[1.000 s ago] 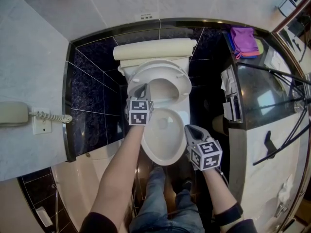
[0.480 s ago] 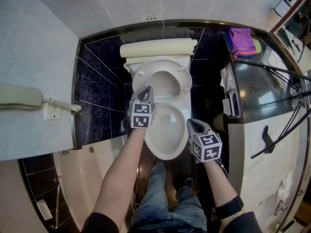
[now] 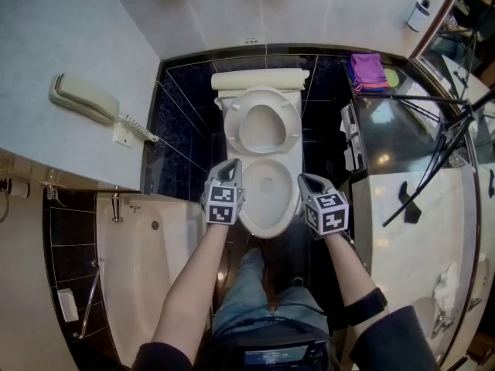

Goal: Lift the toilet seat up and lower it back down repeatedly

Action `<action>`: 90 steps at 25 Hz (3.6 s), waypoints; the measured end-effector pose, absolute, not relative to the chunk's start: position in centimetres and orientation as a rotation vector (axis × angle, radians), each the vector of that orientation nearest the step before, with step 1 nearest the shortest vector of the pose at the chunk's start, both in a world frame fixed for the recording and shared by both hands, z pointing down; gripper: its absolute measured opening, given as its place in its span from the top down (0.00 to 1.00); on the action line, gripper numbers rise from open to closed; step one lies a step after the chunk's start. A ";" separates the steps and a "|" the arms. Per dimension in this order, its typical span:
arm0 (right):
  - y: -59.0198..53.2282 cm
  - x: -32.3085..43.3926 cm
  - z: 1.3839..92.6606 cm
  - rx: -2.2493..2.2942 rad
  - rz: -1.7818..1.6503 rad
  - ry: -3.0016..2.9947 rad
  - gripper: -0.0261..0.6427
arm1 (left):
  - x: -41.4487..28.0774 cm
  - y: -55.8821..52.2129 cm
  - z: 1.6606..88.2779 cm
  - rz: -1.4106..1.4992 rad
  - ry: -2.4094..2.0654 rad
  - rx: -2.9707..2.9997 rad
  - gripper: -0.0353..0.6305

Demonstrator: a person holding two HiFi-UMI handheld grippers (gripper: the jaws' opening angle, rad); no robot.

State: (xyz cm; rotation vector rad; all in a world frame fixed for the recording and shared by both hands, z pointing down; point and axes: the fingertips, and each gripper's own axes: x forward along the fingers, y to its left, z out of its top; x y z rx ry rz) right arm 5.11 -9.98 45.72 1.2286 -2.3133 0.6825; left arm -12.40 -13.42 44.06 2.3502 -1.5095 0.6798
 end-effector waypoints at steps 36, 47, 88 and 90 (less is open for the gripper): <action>8.2 11.9 39.8 1.180 0.578 -2.317 0.94 | -12.4 10.7 34.6 0.498 -1.677 2.339 0.96; 6.6 11.7 40.7 1.181 0.584 -2.300 0.94 | -12.0 8.8 35.7 0.536 -1.654 2.339 0.96; -38.8 -3.7 51.5 0.795 -0.325 -1.956 0.62 | -15.2 -23.9 51.2 0.570 -1.457 2.336 0.96; -40.3 -4.1 52.5 0.786 -0.344 -1.943 0.62 | -15.4 -24.5 51.8 0.566 -1.453 2.335 0.96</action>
